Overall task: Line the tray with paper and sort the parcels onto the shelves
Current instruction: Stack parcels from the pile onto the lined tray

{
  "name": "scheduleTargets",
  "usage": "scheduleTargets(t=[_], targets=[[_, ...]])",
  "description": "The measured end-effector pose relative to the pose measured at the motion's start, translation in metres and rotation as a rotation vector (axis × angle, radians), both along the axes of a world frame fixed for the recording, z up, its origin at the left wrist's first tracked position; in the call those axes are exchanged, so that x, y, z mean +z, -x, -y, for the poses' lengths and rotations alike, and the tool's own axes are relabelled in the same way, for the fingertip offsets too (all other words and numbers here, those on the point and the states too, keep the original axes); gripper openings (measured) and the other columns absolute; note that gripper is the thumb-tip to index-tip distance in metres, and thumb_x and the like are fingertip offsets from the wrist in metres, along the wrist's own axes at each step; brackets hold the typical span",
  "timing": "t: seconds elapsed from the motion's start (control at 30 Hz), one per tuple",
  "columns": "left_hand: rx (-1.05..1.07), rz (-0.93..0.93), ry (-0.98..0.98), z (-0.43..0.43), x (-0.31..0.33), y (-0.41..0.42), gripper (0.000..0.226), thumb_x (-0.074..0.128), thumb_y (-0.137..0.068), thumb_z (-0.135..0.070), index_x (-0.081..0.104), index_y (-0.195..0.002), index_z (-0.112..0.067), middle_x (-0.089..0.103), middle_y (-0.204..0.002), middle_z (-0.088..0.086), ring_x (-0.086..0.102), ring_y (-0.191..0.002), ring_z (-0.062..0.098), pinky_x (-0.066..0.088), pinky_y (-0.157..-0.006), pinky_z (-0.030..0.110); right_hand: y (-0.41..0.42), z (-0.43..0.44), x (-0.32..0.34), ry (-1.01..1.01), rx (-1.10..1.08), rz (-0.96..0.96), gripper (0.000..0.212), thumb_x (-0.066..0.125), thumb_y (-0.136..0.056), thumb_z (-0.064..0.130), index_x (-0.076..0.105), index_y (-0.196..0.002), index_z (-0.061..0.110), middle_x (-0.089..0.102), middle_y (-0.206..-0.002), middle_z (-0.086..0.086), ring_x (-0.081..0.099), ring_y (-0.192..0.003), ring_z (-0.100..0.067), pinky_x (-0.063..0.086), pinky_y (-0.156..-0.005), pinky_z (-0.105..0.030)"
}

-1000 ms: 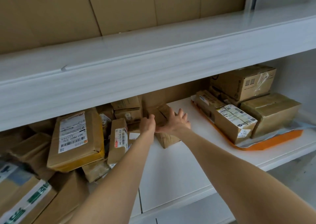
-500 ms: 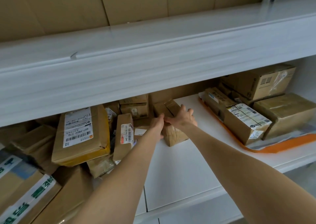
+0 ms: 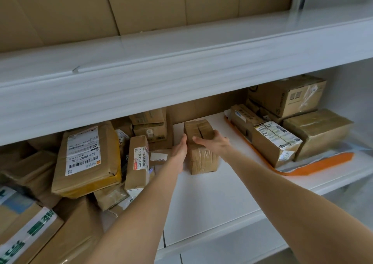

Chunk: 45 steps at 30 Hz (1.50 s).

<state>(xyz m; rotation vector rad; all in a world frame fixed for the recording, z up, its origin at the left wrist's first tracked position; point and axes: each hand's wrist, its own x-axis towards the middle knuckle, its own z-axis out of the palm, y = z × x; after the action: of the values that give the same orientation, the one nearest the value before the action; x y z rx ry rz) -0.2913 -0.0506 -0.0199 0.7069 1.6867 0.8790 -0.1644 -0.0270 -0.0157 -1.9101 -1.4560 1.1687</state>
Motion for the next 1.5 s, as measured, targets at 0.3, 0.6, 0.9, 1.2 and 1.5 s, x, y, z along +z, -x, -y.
scheduleTargets(t=[0.3, 0.6, 0.9, 1.2, 1.5], targets=[[-0.104, -0.058, -0.239, 0.016, 0.004, -0.035, 0.043, 0.039, -0.094, -0.057, 0.058, -0.125, -0.032, 0.049, -0.138, 0.002, 0.048, -0.12, 0.022, 0.038, -0.104, 0.041, -0.039, 0.021, -0.006, 0.081, -0.136, -0.148, 0.104, 0.077, -0.06, 0.061, 0.033, -0.144, 0.019, 0.032, -0.142, -0.011, 0.045, -0.116, -0.028, 0.049, -0.082, -0.039], [-0.069, 0.194, -0.24, 0.022, 0.032, -0.045, 0.084, 0.06, -0.071, -0.072, 0.038, -0.141, -0.032, 0.044, -0.14, 0.001, 0.044, -0.125, 0.023, 0.037, -0.103, 0.056, -0.087, 0.047, 0.017, -0.061, -0.134, -0.982, 0.067, 0.08, -0.071, 0.032, 0.052, -0.132, 0.033, 0.055, -0.129, -0.004, 0.054, -0.114, -0.027, 0.056, -0.077, -0.043], [-0.334, 0.354, -0.351, 0.027, 0.064, -0.116, 0.055, 0.069, -0.077, -0.045, 0.056, -0.126, -0.025, 0.064, -0.108, 0.003, 0.061, -0.102, 0.022, 0.055, -0.08, 0.038, -0.157, 0.081, 0.045, -0.214, -0.164, -1.011, 0.047, 0.076, -0.076, 0.038, 0.06, -0.119, 0.039, 0.057, -0.122, 0.003, 0.054, -0.114, -0.02, 0.054, -0.079, -0.036], [-0.458, 0.231, -0.487, 0.029, 0.106, -0.213, 0.025, 0.061, -0.083, -0.05, 0.062, -0.103, -0.035, 0.06, -0.125, 0.002, 0.056, -0.107, 0.018, 0.048, -0.09, 0.038, -0.236, 0.105, 0.06, -0.33, -0.479, -0.971, 0.051, 0.073, -0.082, 0.038, 0.051, -0.128, 0.033, 0.055, -0.127, -0.005, 0.057, -0.109, -0.025, 0.055, -0.063, -0.032], [-0.362, 0.064, -0.349, 0.002, 0.087, -0.226, 0.052, 0.051, -0.095, -0.04, 0.045, -0.138, -0.011, 0.046, -0.139, 0.011, 0.045, -0.126, 0.026, 0.042, -0.094, 0.035, -0.262, 0.065, 0.06, -0.35, -0.886, -0.807, 0.091, 0.075, -0.073, 0.054, 0.029, -0.146, 0.023, 0.045, -0.138, -0.008, 0.049, -0.122, -0.032, 0.046, -0.101, -0.052]])
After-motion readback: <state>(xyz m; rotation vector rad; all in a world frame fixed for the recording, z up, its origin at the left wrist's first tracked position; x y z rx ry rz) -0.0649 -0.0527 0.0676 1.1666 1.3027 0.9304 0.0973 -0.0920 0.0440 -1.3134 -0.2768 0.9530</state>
